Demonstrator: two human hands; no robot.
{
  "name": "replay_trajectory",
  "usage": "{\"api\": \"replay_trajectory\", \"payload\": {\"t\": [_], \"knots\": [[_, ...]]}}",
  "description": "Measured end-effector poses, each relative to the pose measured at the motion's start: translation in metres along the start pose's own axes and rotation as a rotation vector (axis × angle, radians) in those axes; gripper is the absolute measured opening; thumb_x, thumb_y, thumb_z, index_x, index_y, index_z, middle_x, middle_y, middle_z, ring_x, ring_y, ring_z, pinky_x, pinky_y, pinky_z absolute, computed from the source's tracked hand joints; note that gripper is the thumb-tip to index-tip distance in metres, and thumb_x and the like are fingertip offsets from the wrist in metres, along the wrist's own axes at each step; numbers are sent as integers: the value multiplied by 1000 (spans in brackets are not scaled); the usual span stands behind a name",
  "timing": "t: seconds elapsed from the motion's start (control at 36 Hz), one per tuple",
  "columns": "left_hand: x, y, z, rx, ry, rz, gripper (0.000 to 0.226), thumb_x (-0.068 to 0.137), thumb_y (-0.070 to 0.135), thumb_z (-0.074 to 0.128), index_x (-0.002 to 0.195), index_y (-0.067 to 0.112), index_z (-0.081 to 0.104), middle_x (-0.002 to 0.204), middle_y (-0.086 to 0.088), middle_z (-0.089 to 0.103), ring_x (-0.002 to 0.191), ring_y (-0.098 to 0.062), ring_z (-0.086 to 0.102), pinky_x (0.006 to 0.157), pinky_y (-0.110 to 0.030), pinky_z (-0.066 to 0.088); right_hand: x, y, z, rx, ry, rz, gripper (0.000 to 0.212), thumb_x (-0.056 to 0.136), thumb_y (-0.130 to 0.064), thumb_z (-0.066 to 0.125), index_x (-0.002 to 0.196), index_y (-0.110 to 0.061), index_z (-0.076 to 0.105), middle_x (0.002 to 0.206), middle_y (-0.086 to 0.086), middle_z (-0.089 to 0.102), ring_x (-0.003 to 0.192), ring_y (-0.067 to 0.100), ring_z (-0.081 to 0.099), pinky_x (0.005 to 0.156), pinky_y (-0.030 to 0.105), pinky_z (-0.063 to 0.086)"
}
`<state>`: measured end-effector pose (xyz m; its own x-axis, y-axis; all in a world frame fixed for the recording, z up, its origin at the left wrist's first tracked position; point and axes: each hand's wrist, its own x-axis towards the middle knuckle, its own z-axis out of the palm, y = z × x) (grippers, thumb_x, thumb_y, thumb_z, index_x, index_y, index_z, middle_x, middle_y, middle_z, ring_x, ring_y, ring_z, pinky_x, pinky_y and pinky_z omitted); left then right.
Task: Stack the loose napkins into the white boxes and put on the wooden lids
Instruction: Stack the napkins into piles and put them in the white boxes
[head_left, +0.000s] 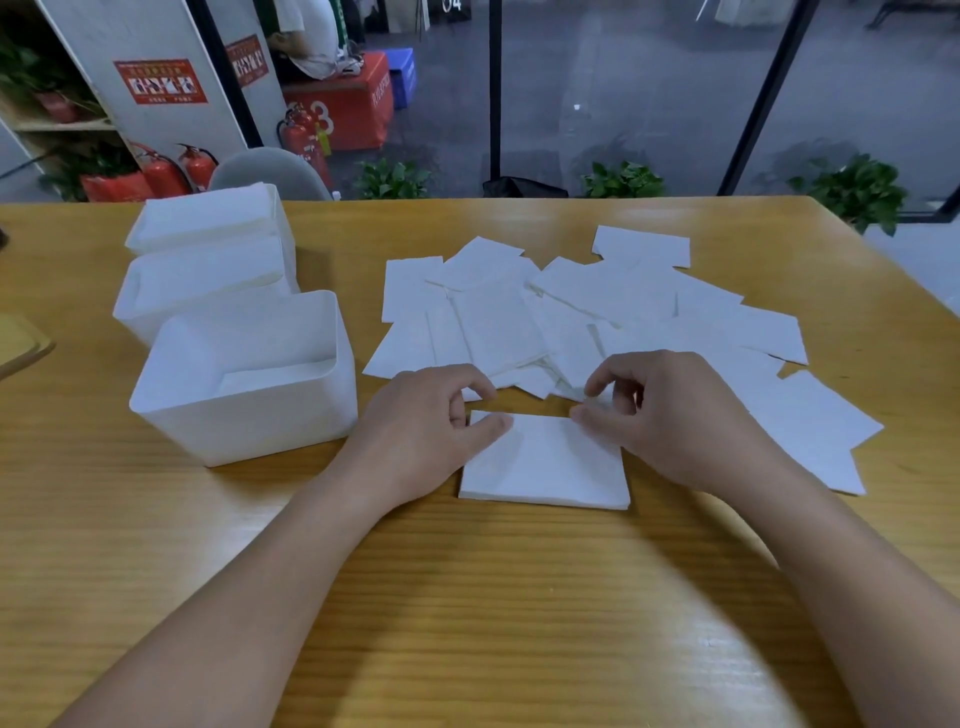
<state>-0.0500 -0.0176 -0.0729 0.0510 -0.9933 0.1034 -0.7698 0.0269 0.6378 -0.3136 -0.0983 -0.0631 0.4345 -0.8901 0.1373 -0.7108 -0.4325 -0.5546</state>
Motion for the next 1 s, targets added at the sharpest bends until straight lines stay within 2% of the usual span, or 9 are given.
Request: {"api": "replay_trajectory", "payload": {"t": [0.06, 0.17, 0.28, 0.47, 0.67, 0.75, 0.86, 0.92, 1.0], "knots": [[2, 0, 1, -37, 84, 6, 12, 99, 53, 72, 99, 42, 76, 70, 10, 65, 70, -8, 62, 73, -40, 58, 1, -1, 6, 17, 61, -58, 13, 91, -48, 78, 99, -37, 76, 89, -15, 65, 80, 6, 60, 73, 37, 53], [3, -2, 7, -10, 112, 27, 11, 104, 43, 69, 105, 42, 80, 95, 18, 65, 90, -1, 60, 78, -28, 54, 4, -2, 19, -96, 22, -213, 40, 100, -45, 69, 137, -30, 71, 148, -17, 54, 129, 12, 46, 106, 33, 43], [3, -2, 12, 9, 57, 46, 9, 104, 40, 70, 104, 40, 79, 99, 17, 65, 94, -4, 61, 83, -32, 55, 14, -6, 31, -254, -42, -259, 37, 105, -50, 55, 135, -32, 67, 167, -15, 39, 134, 22, 37, 108, 41, 34], [3, -2, 11, 1, 63, 40, 11, 104, 40, 70, 98, 40, 79, 95, 16, 67, 94, -3, 62, 83, -31, 54, 27, -10, 43, -342, -50, -276, 45, 109, -52, 46, 140, -25, 63, 165, -17, 41, 133, 21, 38, 111, 40, 29], [6, -7, 8, -105, 208, -6, 13, 98, 36, 79, 109, 39, 72, 95, 16, 68, 91, -9, 65, 77, -25, 53, 16, -13, 30, -43, 60, -343, 35, 106, -41, 65, 134, -22, 74, 141, -15, 64, 132, 12, 51, 111, 31, 37], [8, -7, 5, -93, 284, -6, 35, 94, 34, 85, 117, 40, 59, 102, 17, 64, 93, -8, 63, 72, -14, 43, 6, -12, 21, 153, 133, -323, 19, 102, -29, 75, 119, -24, 81, 128, -19, 71, 123, 6, 64, 102, 19, 46], [8, -6, 7, -95, 271, 52, 55, 97, 29, 83, 144, 44, 59, 119, 20, 55, 104, -6, 60, 78, -16, 46, 0, -10, 18, 276, 171, -280, 10, 97, -17, 81, 104, -23, 84, 114, -16, 76, 107, 9, 71, 81, 7, 44], [9, -7, 9, -104, 259, 88, 38, 99, 28, 80, 135, 41, 72, 118, 20, 57, 106, -7, 60, 80, -19, 46, 0, -11, 17, 289, 168, -263, 10, 96, -16, 82, 102, -24, 85, 113, -17, 76, 108, 7, 71, 77, 4, 42], [8, -9, 11, -74, 233, 127, 12, 102, 28, 76, 111, 35, 81, 110, 20, 67, 103, -8, 63, 80, -28, 50, 3, -8, 16, 235, 165, -254, 10, 96, -21, 83, 104, -28, 85, 114, -22, 74, 116, 5, 68, 92, 12, 46]]}}
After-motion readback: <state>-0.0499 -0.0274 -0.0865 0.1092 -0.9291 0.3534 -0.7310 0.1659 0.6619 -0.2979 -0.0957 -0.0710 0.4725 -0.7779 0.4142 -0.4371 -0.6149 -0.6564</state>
